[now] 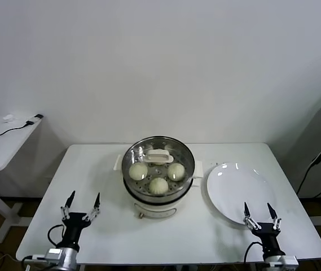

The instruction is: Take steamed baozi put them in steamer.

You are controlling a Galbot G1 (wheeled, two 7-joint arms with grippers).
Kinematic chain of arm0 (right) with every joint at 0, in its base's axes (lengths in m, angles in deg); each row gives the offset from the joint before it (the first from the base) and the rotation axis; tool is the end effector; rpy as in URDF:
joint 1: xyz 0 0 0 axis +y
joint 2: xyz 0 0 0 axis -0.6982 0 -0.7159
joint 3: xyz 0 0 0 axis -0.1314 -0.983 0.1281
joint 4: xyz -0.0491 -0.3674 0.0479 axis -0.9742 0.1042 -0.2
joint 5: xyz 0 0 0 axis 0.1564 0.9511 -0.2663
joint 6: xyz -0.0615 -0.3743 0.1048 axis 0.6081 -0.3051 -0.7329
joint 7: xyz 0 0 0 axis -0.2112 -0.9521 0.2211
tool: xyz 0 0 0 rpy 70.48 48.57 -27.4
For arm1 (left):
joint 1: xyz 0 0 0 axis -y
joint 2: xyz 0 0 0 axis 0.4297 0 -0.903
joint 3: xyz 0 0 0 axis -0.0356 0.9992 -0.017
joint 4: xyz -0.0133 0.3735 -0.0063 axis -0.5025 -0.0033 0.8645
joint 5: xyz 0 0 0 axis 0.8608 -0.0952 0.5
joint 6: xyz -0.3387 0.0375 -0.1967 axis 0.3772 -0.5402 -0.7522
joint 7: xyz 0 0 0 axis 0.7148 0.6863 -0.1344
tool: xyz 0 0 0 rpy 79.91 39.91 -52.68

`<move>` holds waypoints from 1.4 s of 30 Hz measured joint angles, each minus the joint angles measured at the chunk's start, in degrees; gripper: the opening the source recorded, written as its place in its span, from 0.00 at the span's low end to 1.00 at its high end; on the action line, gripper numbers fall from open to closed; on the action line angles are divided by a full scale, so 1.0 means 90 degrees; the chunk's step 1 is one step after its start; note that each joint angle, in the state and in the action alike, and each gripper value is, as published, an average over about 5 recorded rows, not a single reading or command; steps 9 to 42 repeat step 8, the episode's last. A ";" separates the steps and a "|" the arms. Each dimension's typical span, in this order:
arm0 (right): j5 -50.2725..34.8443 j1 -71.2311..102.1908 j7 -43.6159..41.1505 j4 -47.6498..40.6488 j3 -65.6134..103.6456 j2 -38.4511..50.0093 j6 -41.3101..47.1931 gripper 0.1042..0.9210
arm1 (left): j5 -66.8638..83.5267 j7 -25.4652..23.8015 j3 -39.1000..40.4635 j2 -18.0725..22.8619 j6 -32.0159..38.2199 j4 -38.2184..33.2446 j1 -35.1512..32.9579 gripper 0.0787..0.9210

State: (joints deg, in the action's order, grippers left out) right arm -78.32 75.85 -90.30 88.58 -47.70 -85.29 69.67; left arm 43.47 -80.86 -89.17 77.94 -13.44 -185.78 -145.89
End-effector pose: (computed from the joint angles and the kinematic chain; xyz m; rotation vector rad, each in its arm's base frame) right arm 0.1835 -0.1368 -0.4551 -0.0980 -3.0495 0.0289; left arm 0.1939 0.0950 -0.4234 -0.0209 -3.1219 -0.1184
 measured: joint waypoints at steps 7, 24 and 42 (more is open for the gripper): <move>0.0013 0.0014 -0.0032 0.0001 -0.0014 -0.0005 0.0009 0.88 | 0.0127 -0.0016 -0.0033 0.0020 0.0141 0.0098 -0.0085 0.88; 0.0014 0.0015 -0.0035 0.0002 -0.0015 -0.0006 0.0010 0.88 | 0.0134 -0.0016 -0.0037 0.0022 0.0147 0.0100 -0.0093 0.88; 0.0014 0.0015 -0.0035 0.0002 -0.0015 -0.0006 0.0010 0.88 | 0.0134 -0.0016 -0.0037 0.0022 0.0147 0.0100 -0.0093 0.88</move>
